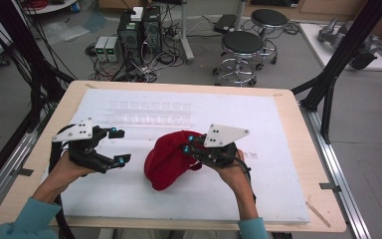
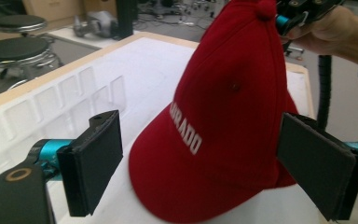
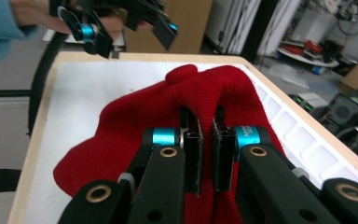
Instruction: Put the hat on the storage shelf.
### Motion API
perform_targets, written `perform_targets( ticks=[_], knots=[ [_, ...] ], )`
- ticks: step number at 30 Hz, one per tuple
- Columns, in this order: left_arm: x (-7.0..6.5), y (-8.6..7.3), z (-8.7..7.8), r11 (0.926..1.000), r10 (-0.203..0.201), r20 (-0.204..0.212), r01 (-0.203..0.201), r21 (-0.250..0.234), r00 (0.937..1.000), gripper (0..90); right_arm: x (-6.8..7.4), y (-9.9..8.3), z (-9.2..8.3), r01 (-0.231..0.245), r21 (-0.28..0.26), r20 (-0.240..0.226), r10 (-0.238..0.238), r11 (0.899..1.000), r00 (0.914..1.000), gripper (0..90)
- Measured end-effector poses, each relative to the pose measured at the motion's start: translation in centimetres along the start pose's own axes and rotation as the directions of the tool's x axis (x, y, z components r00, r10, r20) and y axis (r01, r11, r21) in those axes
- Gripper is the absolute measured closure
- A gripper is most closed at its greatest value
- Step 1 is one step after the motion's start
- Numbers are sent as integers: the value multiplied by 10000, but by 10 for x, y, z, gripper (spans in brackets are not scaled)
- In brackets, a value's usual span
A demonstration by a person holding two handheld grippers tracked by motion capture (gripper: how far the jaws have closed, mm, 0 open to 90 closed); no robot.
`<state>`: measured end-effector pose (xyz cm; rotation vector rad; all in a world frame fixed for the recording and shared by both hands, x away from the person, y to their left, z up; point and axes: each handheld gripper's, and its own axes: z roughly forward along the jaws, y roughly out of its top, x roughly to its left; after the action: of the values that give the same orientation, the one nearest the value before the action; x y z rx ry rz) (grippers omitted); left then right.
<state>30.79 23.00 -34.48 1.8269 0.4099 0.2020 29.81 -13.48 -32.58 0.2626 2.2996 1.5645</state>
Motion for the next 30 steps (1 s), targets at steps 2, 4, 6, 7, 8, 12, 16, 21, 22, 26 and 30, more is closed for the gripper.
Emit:
perform_targets(
  ticks=[2, 4, 6, 7, 8, 12, 16, 21, 22, 26, 30],
  knots=[
    [-1, 4, 6, 9999, 73, 179, -74, 70, 9998, 151, 0, 2, 2, 30, -115, -167, -32, 9999, 9999, 859],
    [-2, 8, 12, 9998, 71, 366, -78, 178, 9993, 153, 0, 4, 4, 109, -217, -317, -116, 9997, 9994, 859],
    [-4, 11, 18, 9993, 218, 478, -232, 293, 9986, 154, 0, 5, 5, 140, -202, -477, -150, 9997, 9987, 859],
    [-5, 14, 21, 9993, 260, 602, -276, 264, 9978, 154, 0, 6, 6, 162, -222, -517, -173, 9996, 9985, 859],
    [-5, 15, 23, 9992, 283, 701, -302, 271, 9971, 155, -1, 6, 6, 161, -196, -558, -172, 9997, 9983, 859],
    [-7, 20, 33, 9990, 436, 1183, -447, 66, 9920, 155, -1, 7, 7, 206, -190, -636, -218, 9996, 9977, 859],
    [-9, 21, 46, 9987, 496, 1487, -501, -6, 9876, 155, -1, 10, 7, 240, -52, -707, -243, 9997, 9972, 859],
    [-9, 22, 60, 9984, 514, 1678, -546, 150, 9845, 155, -2, 14, 10, 457, -9, -857, -456, 9990, 9953, 859],
    [-9, 22, 62, 9984, 501, 1703, -538, 176, 9841, 155, -2, 14, 10, 457, -9, -857, -456, 9990, 9953, 859],
    [-8, 20, 70, 9979, 548, 1776, -601, 242, 9826, 167, -2, 16, 12, 488, 12, -918, -484, 9988, 9946, 859],
    [-5, 19, 73, 9976, 611, 1884, -662, 212, 9802, 234, -4, 16, 13, 519, -1, -943, -517, 9987, 9942, 859]
  ],
)
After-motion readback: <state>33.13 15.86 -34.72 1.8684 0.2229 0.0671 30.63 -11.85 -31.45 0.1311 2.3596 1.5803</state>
